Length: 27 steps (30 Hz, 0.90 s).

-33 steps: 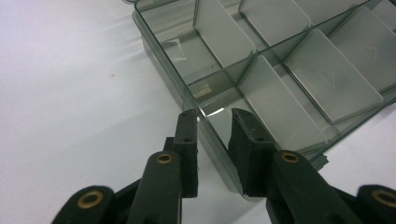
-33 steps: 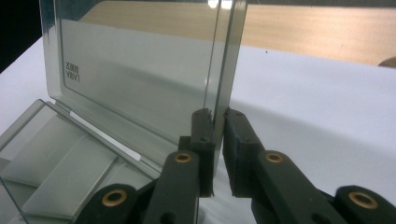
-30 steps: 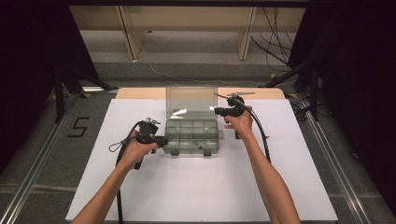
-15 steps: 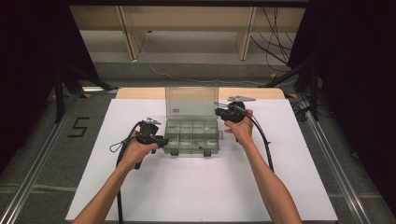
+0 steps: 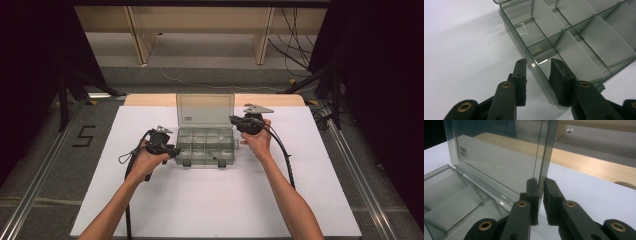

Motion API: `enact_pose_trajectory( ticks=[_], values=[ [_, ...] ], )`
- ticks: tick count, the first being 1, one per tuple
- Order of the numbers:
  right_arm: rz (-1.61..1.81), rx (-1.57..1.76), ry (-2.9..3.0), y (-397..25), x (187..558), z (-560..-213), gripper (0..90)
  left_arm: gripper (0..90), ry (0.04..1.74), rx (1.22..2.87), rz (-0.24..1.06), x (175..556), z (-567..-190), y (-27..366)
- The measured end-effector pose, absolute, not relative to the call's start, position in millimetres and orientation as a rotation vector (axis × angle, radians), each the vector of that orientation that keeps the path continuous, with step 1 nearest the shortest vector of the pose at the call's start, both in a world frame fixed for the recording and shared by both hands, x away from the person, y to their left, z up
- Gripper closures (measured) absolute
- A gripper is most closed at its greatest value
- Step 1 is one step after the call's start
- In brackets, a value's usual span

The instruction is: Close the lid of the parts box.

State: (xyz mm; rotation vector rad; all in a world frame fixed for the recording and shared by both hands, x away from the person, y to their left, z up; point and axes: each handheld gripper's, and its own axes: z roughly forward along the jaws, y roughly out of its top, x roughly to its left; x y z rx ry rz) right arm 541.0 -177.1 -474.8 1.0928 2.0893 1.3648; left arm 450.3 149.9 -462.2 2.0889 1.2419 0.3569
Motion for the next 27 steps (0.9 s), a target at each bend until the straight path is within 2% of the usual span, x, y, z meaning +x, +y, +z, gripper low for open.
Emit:
enact_pose_trajectory(
  ticks=[7,13,18,27],
  values=[
    [1.374,1.069,2.072,-176.0,535.8,-477.0,83.5,60.0,1.268,2.057,0.397,451.1,-459.6,151.9],
    [1.357,1.028,2.056,-176.5,533.6,-477.2,83.6,50.2,1.306,1.970,0.426,452.7,-450.8,154.2],
    [1.365,1.018,2.044,-175.8,532.6,-477.7,83.7,39.0,1.311,1.983,0.470,457.3,-447.8,151.8],
    [1.364,1.033,2.037,-175.8,527.7,-478.2,84.0,30.3,1.247,1.933,0.528,474.1,-402.5,142.8]
  ],
)
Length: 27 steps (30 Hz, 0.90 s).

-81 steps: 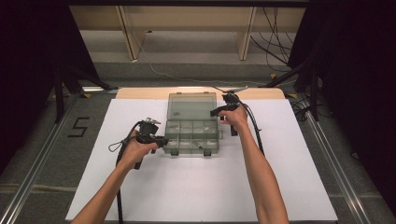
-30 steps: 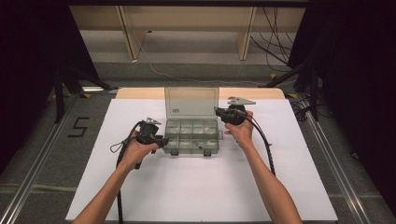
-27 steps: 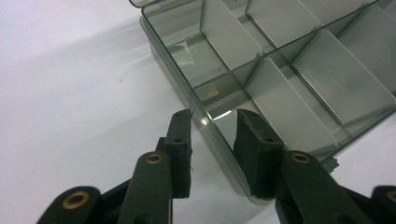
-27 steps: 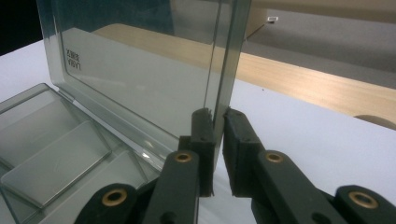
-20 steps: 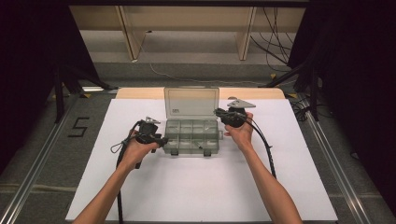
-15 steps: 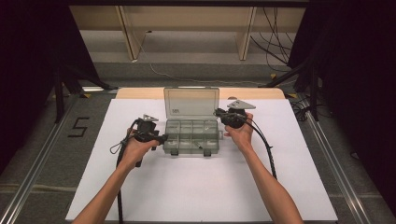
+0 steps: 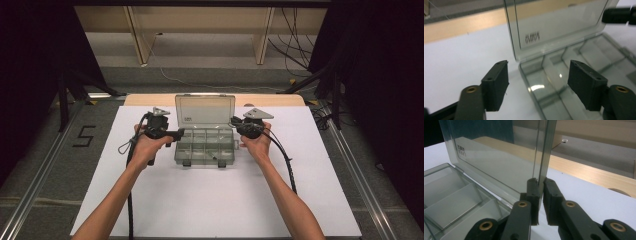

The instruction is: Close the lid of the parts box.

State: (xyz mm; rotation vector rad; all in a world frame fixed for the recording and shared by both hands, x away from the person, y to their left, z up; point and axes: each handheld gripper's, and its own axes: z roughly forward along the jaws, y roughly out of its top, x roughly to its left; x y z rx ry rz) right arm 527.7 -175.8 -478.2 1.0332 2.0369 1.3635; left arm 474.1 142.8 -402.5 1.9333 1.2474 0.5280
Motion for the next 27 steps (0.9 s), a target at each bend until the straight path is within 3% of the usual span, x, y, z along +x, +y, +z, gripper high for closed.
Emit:
enact_pose_trajectory(
  ticks=[5,9,12,19,22,27],
  values=[
    [1.374,1.000,2.011,-174.8,529.0,-480.4,83.9,23.9,1.206,1.909,0.592,489.8,-366.6,138.6],
    [1.357,1.003,2.013,-175.5,528.6,-480.0,83.9,25.1,1.204,1.892,0.618,504.7,-345.6,135.8],
    [1.355,1.003,2.013,-175.5,528.7,-479.8,83.9,37.6,1.197,1.824,0.612,515.5,-339.7,129.7],
    [1.342,1.002,2.028,-176.1,527.7,-478.6,83.9,80.0,1.156,1.782,0.647,538.2,-333.0,125.5],
    [1.352,1.006,2.025,-175.8,528.2,-479.3,83.9,88.7,1.164,1.791,0.640,546.6,-332.9,123.1],
    [1.356,1.019,2.027,-174.9,527.2,-479.1,84.0,89.4,1.172,1.860,0.660,558.0,-336.6,123.4]
  ],
)
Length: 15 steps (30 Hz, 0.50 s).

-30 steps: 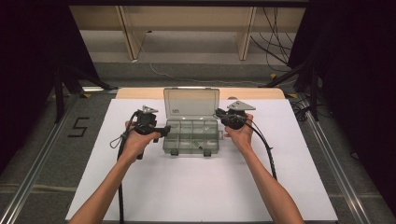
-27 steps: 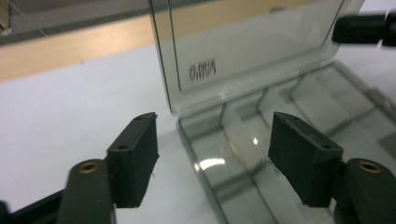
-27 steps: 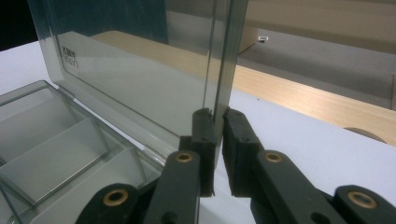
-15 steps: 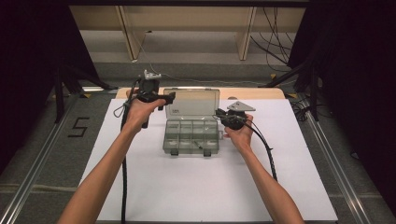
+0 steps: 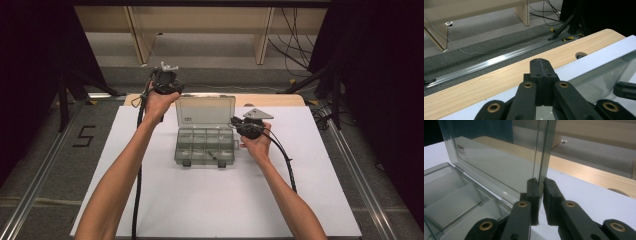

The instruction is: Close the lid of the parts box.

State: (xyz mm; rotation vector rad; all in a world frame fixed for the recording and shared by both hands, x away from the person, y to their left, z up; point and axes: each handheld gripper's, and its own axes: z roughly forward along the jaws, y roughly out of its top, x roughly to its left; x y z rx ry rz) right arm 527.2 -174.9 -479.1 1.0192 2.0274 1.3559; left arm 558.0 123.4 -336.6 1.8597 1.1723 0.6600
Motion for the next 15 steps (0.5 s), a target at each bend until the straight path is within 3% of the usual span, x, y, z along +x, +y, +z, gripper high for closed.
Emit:
enact_pose_trajectory(
  ticks=[15],
  values=[
    [1.347,1.021,2.035,-174.3,525.5,-478.8,83.8,89.4,1.201,1.953,0.629,567.4,-353.8,120.9]
  ],
)
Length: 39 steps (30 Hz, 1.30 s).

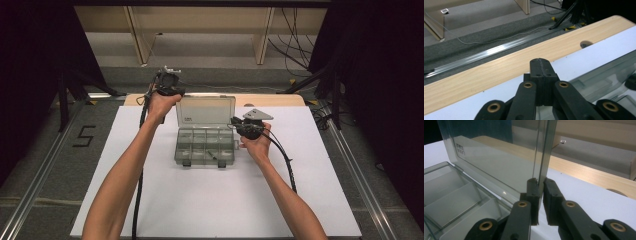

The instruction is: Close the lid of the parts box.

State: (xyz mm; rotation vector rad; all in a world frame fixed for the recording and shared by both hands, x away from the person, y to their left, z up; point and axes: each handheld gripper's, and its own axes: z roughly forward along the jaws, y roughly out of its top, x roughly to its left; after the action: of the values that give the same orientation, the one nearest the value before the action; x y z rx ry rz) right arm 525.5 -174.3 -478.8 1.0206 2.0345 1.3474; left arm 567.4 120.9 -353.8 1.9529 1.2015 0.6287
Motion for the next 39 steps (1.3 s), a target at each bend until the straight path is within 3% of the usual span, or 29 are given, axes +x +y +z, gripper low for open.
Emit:
enact_pose_trajectory(
  ticks=[9,12,17,23,39],
  values=[
    [1.360,1.022,2.011,-174.3,521.5,-475.5,78.3,89.4,1.172,1.943,0.625,559.4,-353.9,121.0],
    [1.368,1.034,2.001,-177.6,518.3,-468.0,69.1,89.4,1.172,1.961,0.594,554.4,-353.4,122.1],
    [1.410,1.091,2.060,-187.6,511.1,-450.6,45.4,89.4,1.160,1.981,0.578,549.9,-352.9,123.1],
    [1.450,1.127,2.100,-191.5,494.2,-429.7,29.3,89.4,1.146,2.004,0.572,543.2,-354.0,123.4],
    [1.550,1.072,2.042,-183.8,473.4,-376.6,19.2,89.4,1.093,2.003,0.555,524.3,-353.6,120.2]
  ],
)
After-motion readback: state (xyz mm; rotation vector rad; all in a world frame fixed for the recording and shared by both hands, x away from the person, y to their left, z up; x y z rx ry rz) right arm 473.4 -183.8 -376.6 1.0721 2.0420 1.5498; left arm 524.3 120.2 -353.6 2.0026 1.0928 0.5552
